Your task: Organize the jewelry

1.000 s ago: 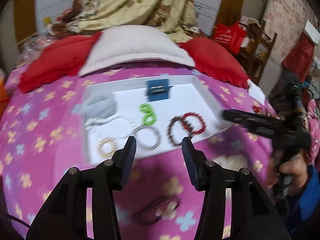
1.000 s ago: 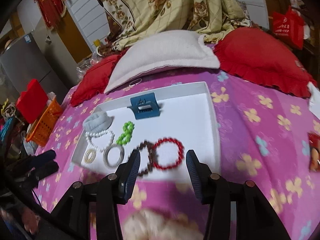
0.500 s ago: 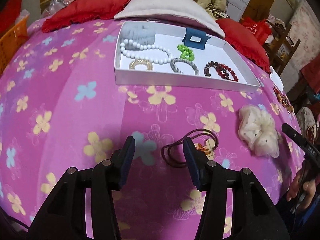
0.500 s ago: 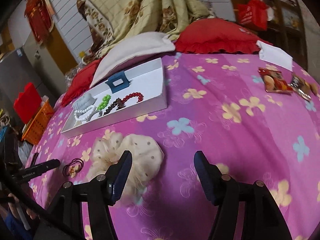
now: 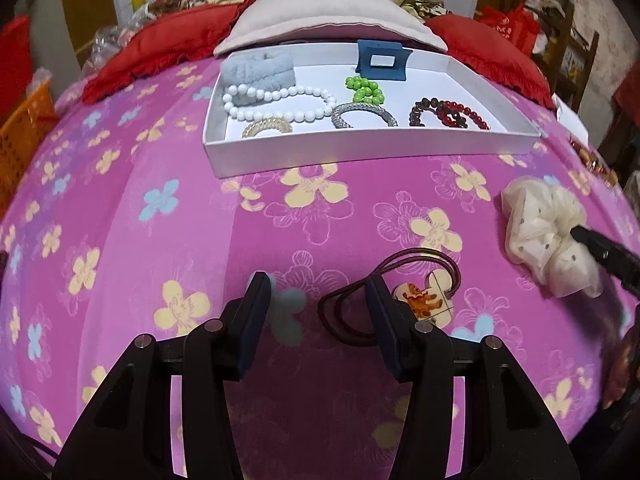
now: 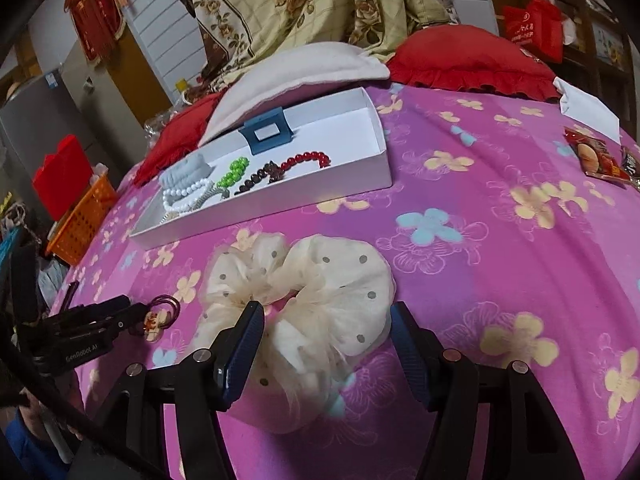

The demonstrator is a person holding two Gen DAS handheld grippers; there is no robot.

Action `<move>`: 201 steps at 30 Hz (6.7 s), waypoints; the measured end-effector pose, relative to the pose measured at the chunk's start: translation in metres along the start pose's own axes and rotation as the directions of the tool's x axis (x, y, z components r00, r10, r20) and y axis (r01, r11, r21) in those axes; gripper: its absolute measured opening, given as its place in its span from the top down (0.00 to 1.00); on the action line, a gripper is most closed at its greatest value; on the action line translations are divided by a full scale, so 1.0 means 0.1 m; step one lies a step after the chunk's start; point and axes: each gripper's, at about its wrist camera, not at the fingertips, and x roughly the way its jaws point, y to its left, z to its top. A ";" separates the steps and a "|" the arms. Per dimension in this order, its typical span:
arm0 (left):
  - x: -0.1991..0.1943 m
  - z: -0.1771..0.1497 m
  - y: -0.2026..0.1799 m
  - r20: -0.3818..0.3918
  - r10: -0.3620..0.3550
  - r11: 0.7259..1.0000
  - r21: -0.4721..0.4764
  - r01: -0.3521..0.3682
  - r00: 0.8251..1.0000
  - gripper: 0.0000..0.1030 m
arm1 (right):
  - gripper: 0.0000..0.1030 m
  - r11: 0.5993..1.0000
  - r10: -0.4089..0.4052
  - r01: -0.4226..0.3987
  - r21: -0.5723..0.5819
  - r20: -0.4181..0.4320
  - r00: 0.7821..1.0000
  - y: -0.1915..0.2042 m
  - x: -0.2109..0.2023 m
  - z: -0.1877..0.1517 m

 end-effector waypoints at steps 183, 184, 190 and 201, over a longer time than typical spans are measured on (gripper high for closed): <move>-2.02 -0.07 -0.05 0.499 0.365 0.930 -0.242 -0.278 0.786 0.15 | 0.39 0.999 -0.023 0.024 -0.024 0.038 0.999 0.48 -0.69 -0.10; -2.07 -0.12 -0.02 0.491 0.377 0.923 -0.267 -0.277 0.785 0.15 | 0.39 1.000 -0.019 0.020 -0.022 0.042 0.999 0.51 -0.71 -0.13; -2.18 -0.28 0.05 0.446 0.357 0.923 -0.304 -0.236 0.821 0.15 | 0.39 0.993 -0.055 0.066 -0.097 0.118 0.991 0.81 -0.95 -0.28; -2.12 -0.68 -0.15 0.430 0.338 0.935 -0.257 -0.246 0.837 0.15 | 0.25 0.977 -0.104 0.134 -0.165 0.179 0.978 1.09 -1.14 -0.49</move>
